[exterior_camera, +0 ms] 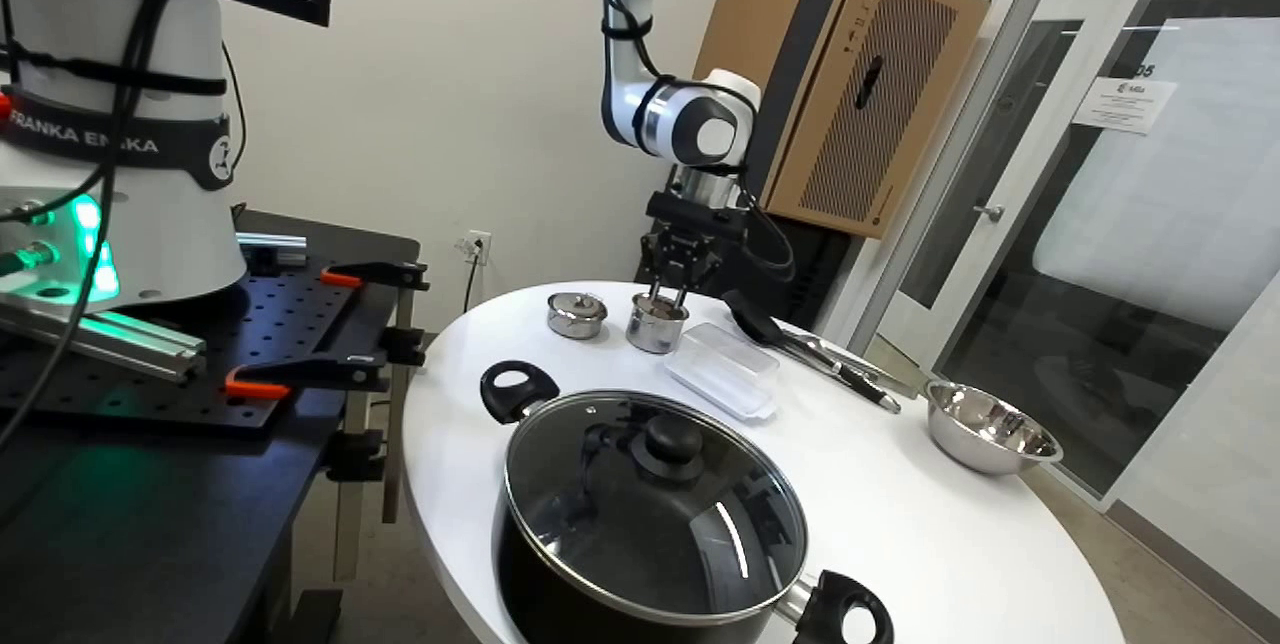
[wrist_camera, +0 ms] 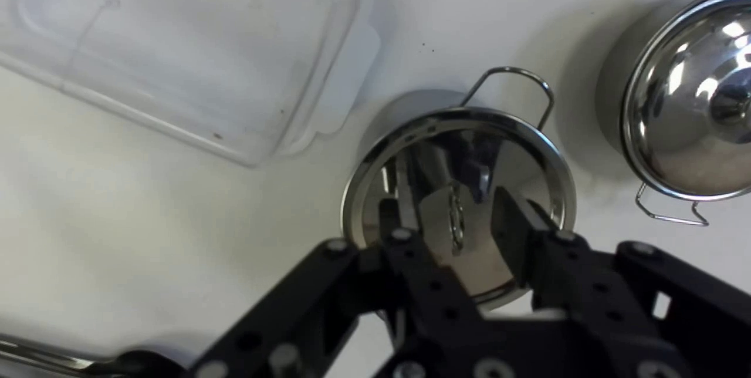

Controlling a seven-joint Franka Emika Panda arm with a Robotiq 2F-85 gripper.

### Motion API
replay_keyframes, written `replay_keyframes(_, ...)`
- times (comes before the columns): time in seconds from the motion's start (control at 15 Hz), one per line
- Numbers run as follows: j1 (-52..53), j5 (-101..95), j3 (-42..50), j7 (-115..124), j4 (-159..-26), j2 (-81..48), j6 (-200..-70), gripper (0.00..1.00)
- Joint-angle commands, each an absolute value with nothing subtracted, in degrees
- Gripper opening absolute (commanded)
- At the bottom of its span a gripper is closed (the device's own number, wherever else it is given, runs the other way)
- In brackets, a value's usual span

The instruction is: Take the silver lid from the silver pot farthest away from you and put it on the table

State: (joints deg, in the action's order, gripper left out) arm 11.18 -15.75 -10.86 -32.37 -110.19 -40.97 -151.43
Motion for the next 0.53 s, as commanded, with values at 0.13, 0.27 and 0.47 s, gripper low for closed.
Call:
replay_keyframes(0.13,12.0,-17.5,-10.4,-29.9,-108.1,-42.2,-150.5,0.00)
replay_keyframes(0.27,12.1,-17.5,-10.4,-29.6,-107.9,-42.3,-150.3,0.00)
replay_keyframes(0.47,12.2,-17.5,-10.5,-29.3,-107.7,-42.4,-149.9,0.00)
